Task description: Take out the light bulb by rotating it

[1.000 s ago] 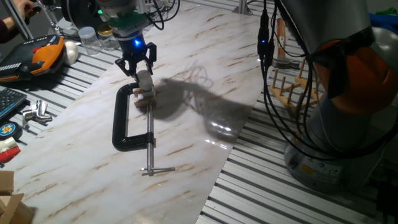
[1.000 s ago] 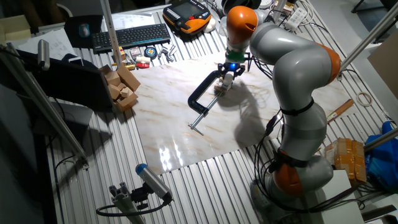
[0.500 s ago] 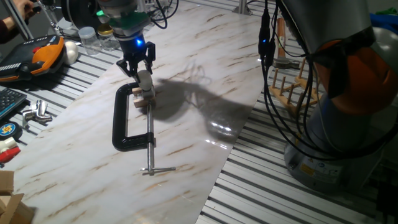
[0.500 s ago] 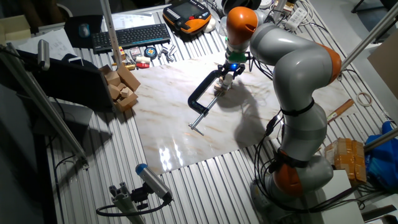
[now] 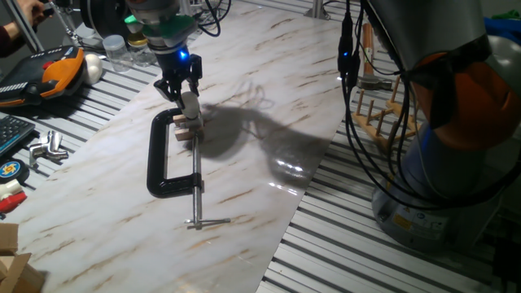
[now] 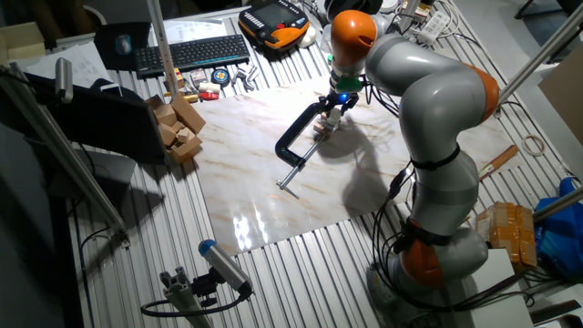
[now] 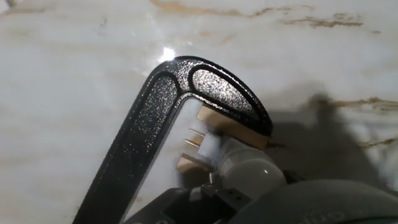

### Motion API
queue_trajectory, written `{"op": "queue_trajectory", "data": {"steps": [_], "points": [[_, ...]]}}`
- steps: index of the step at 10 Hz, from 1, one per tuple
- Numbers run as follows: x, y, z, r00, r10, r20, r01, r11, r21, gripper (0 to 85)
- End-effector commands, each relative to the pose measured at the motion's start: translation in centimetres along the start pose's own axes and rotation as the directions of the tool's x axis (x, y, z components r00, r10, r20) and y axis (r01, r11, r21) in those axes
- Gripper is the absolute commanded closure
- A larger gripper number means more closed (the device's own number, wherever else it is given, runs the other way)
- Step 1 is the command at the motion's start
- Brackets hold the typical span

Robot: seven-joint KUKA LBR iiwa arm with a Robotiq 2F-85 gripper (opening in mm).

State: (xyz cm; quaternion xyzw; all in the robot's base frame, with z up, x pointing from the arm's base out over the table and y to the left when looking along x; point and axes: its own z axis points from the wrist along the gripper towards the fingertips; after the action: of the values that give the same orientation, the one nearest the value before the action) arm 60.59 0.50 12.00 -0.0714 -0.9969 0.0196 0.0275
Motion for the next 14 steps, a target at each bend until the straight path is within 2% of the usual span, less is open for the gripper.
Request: {"op": "queue_trajectory", "data": {"steps": [1, 7, 14], "points": [[0.00, 0.00, 0.00, 1.000, -0.018, 0.000, 0.018, 1.000, 0.000, 85.0], [-0.01, 0.02, -0.05, 0.987, -0.159, -0.019, 0.159, 0.987, -0.002, 85.0], [-0.01, 0.02, -0.15, 0.952, -0.306, -0.011, 0.306, 0.952, 0.003, 85.0]]}}
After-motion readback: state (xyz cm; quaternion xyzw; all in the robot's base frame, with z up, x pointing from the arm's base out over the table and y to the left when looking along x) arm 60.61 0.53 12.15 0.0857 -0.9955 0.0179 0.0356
